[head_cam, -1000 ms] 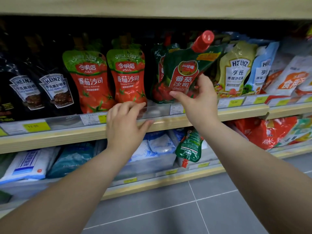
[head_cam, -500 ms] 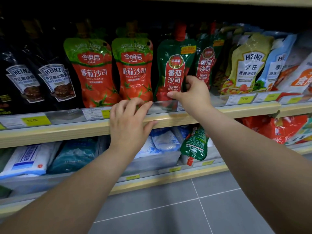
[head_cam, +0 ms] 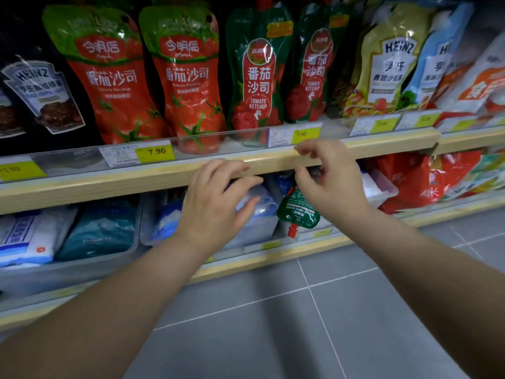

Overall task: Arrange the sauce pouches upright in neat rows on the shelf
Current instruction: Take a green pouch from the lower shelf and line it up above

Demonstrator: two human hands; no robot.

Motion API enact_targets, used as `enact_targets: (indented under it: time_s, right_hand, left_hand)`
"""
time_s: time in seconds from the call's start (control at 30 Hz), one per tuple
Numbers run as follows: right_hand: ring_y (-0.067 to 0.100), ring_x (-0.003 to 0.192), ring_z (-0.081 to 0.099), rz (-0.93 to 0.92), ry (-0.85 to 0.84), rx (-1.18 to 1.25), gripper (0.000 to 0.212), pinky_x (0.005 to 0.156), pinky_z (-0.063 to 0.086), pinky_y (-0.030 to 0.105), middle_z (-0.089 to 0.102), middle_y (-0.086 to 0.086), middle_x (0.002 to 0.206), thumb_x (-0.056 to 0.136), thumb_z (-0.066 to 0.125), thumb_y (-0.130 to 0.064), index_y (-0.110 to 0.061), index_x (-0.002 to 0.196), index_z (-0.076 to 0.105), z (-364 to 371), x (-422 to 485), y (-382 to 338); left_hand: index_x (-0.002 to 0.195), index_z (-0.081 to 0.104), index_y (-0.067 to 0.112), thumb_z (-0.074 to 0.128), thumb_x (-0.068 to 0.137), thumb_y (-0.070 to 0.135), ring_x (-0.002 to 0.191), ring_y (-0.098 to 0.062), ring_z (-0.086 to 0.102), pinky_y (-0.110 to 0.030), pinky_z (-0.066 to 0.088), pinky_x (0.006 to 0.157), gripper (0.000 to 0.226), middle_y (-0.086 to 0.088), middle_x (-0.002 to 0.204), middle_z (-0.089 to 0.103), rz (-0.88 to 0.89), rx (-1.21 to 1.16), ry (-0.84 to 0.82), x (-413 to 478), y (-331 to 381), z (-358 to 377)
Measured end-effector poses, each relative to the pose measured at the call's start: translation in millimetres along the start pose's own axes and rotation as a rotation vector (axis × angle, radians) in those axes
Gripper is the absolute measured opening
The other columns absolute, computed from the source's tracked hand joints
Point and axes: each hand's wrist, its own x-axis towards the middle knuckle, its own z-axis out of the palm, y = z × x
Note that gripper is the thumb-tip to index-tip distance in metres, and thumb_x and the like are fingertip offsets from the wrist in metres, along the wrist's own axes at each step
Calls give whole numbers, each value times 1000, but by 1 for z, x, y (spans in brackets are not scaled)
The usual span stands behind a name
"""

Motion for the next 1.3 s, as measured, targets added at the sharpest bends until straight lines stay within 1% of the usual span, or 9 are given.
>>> enact_targets:
  time_s: [0.1,0.2,0.33,0.7,0.83,0.93,1.03,1.17,1.3]
  right_hand:
    - [31,102,55,85,-252,-74,40,90,39,32,64,12,106,71,65,-8,-8,110,61,5,-41,30]
    - [35,126,41,149,-492,-181,70,107,26,33,49,17,136,66,69,-6,-10,133,48,18,-62,57]
    - [29,141,18,101,-590,-347,81,115,12,34,25,11,154,75,71,-9,-20,144,29,36,-68,77]
    - [32,129,44,44,-315,-214,41,110,30,38,54,16,134,85,58,4,-6,124,59,24,-69,70]
    - [30,105,59,95,-86,-68,26,94,42,31,69,13,109,83,60,-3,-5,109,68,4,-51,49]
    - [9,87,61,298,-22,151,20,76,48,18,68,1,91,86,58,-5,-12,100,71,-13,-34,37]
    - [-5,73,59,411,-30,336,15,62,47,10,67,-7,83,87,62,-9,-17,96,72,-23,-17,24]
    - [5,69,64,500,-26,522,8,61,51,21,68,-5,74,88,63,-13,-16,83,69,-32,8,5]
    - [10,58,65,653,-83,812,10,52,51,22,69,-2,63,87,63,-11,-7,78,66,-38,22,-9]
  left_hand:
    - [99,70,18,69,79,30,97,-30,56,-41,45,84,24,-6,105,66,14,-108,-151,-19,18,17]
    - [108,68,19,70,75,36,99,-30,58,-40,44,87,37,-5,109,65,-112,-124,-349,-39,26,34]
    - [114,66,15,79,70,33,104,-36,57,-44,44,91,49,-10,115,64,-279,-73,-505,-61,27,51]
    - [124,60,14,74,75,35,114,-34,47,-44,34,98,55,-10,125,57,-391,-27,-544,-76,25,63]
    - [126,58,16,72,77,38,116,-32,45,-42,33,99,55,-9,127,55,-420,-37,-560,-73,27,62]
    - [129,54,18,68,78,45,117,-30,43,-39,32,100,59,-6,129,53,-452,-57,-587,-63,31,59]
    - [134,48,20,68,76,51,119,-28,43,-37,33,101,68,-6,131,50,-493,-207,-548,-43,39,53]
    - [136,42,27,74,68,53,117,-16,50,-36,42,100,79,1,131,50,-643,-558,-477,-8,50,39]
    - [115,54,36,80,63,49,95,-1,63,-33,53,87,60,16,108,67,-761,-812,-500,9,54,25]
